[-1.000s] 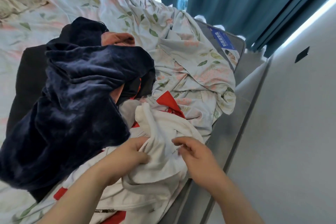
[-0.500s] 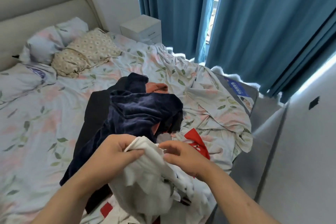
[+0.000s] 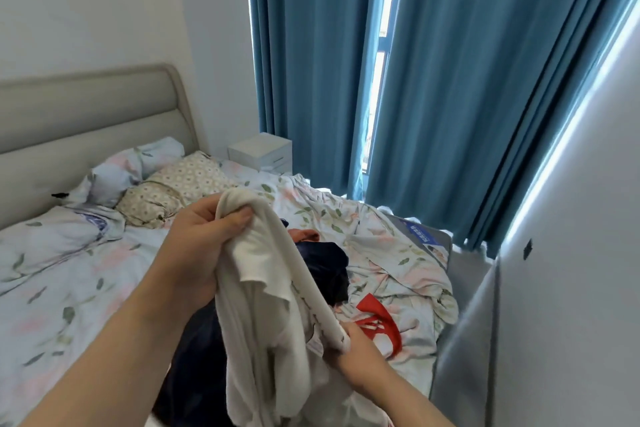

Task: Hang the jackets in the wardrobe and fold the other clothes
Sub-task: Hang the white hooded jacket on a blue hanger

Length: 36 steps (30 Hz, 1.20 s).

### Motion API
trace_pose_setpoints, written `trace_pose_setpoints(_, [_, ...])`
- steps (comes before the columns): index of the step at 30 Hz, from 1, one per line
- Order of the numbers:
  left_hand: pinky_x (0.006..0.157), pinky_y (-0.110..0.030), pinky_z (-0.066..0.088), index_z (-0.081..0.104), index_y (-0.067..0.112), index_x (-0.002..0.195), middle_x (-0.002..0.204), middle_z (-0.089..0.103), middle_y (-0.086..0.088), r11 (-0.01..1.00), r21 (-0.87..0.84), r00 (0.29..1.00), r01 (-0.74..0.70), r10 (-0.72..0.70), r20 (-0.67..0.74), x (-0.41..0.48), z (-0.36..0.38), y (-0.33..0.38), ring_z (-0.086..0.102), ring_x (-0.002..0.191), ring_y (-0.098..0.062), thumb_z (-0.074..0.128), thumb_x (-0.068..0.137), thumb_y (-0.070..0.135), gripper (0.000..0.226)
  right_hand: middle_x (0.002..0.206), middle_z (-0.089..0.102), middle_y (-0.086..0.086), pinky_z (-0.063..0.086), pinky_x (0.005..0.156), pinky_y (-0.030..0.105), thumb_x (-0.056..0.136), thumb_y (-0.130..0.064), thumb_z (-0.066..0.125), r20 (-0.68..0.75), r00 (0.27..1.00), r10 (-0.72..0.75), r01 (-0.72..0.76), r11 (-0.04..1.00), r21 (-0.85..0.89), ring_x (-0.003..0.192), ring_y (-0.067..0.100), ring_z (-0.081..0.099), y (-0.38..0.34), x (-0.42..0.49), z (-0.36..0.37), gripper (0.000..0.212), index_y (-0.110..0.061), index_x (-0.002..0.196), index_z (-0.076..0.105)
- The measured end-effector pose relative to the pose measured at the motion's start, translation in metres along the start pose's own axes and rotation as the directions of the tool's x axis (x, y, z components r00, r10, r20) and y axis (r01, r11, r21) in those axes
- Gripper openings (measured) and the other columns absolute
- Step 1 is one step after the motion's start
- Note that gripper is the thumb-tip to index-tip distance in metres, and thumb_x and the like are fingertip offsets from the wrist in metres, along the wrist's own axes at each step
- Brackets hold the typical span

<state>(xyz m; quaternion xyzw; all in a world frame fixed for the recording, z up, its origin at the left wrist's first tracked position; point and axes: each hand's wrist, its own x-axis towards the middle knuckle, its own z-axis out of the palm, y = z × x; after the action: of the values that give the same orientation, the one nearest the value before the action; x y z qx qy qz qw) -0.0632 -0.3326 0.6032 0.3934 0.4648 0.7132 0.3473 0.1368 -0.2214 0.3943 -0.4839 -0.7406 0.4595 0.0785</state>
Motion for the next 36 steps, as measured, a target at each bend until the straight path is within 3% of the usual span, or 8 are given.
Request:
trace_pose_setpoints(3, [0.057, -0.024, 0.056, 0.078, 0.019, 0.074, 0.072, 0.072, -0.002, 0.999, -0.017, 0.998, -0.033, 0.032, -0.06, -0.019, -0.018, 0.034, 0.069, 0.066, -0.013, 0.066, 0.074, 0.012, 0.015, 0.101, 0.065, -0.006, 0.046, 0.064, 0.024, 0.061, -0.041, 0.068, -0.016, 0.993, 0.114, -0.115, 0.992, -0.049, 0.088, 0.009, 0.06, -0.008, -0.032, 0.018, 0.054, -0.024, 0.111, 0.055])
trace_pose_setpoints(7, [0.057, -0.025, 0.057, 0.077, 0.021, 0.069, 0.069, 0.07, 0.0, 0.993, -0.082, 0.977, -0.083, 0.065, -0.203, -0.037, -0.037, 0.068, 0.068, 0.063, -0.012, 0.056, 0.094, 0.002, 0.038, 0.068, 0.053, -0.004, 0.035, 0.052, 0.02, 0.064, -0.021, 0.061, -0.037, 0.976, 0.213, -0.215, 0.976, -0.043, 0.061, 0.01, 0.049, -0.009, -0.068, 0.03, 0.009, -0.018, 0.065, 0.053])
trace_pose_setpoints(11, [0.055, -0.023, 0.056, 0.076, 0.019, 0.076, 0.07, 0.07, 0.001, 0.98, -0.135, 0.957, -0.143, 0.103, -0.271, -0.055, -0.043, 0.094, 0.067, 0.062, -0.01, 0.05, 0.098, 0.003, 0.037, 0.102, 0.067, -0.001, 0.048, 0.077, 0.022, 0.081, -0.013, 0.055, 0.015, 0.98, 0.2, -0.2, 0.976, 0.089, 0.098, 0.014, 0.062, -0.02, -0.085, 0.028, 0.031, -0.013, 0.109, 0.068])
trace_pose_setpoints(14, [0.061, -0.026, 0.059, 0.069, 0.014, 0.094, 0.086, 0.07, -0.007, 0.982, -0.13, 0.946, -0.137, 0.091, -0.31, -0.07, -0.049, 0.112, 0.068, 0.072, -0.015, 0.05, 0.099, 0.006, 0.021, 0.111, 0.072, -0.004, 0.053, 0.096, 0.035, 0.089, -0.03, 0.052, 0.044, 0.994, 0.097, -0.106, 0.953, 0.284, 0.107, 0.015, 0.065, -0.048, -0.105, 0.016, 0.034, -0.029, 0.119, 0.067])
trace_pose_setpoints(18, [0.055, -0.029, 0.059, 0.066, 0.016, 0.091, 0.07, 0.071, -0.002, 0.984, -0.094, 0.935, -0.154, 0.114, -0.336, -0.095, -0.055, 0.123, 0.069, 0.062, -0.014, 0.049, 0.099, 0.005, 0.022, 0.085, 0.07, 0.011, 0.052, 0.069, 0.032, 0.097, -0.023, 0.049, 0.089, 0.995, 0.046, -0.086, 0.849, 0.522, 0.077, 0.025, 0.066, -0.094, -0.123, -0.01, 0.028, -0.008, 0.1, 0.074])
trace_pose_setpoints(22, [0.057, -0.033, 0.059, 0.066, 0.013, 0.101, 0.082, 0.07, -0.009, 0.991, -0.077, 0.961, -0.11, 0.087, -0.261, -0.128, -0.061, 0.127, 0.07, 0.069, -0.019, 0.051, 0.094, -0.003, 0.023, 0.114, 0.068, 0.025, 0.052, 0.096, 0.049, 0.097, -0.021, 0.058, 0.193, 0.978, -0.082, -0.076, 0.722, 0.688, 0.104, 0.041, 0.066, -0.152, -0.15, -0.029, 0.03, -0.004, 0.119, 0.069])
trace_pose_setpoints(27, [0.066, -0.034, 0.059, 0.068, 0.019, 0.115, 0.103, 0.072, -0.015, 0.994, -0.018, 0.968, -0.108, 0.101, -0.228, -0.169, -0.067, 0.134, 0.072, 0.087, -0.025, 0.068, 0.072, 0.003, 0.046, 0.092, 0.067, 0.019, 0.057, 0.078, 0.039, 0.081, -0.003, 0.062, 0.4, 0.85, -0.344, -0.106, 0.63, 0.769, 0.079, 0.03, 0.068, -0.216, -0.189, -0.036, 0.021, 0.003, 0.101, 0.067])
trace_pose_setpoints(36, [0.082, -0.021, 0.056, 0.064, 0.055, 0.11, 0.113, 0.073, 0.009, 0.871, 0.452, 0.944, -0.192, 0.29, -0.159, -0.228, -0.068, 0.171, 0.069, 0.105, -0.011, 0.076, 0.068, 0.029, 0.051, 0.078, 0.063, 0.017, 0.06, 0.066, 0.035, 0.09, 0.01, 0.054, 0.334, 0.746, -0.576, -0.055, 0.446, 0.893, 0.068, 0.026, 0.067, -0.329, -0.244, 0.024, 0.011, 0.002, 0.089, 0.061])
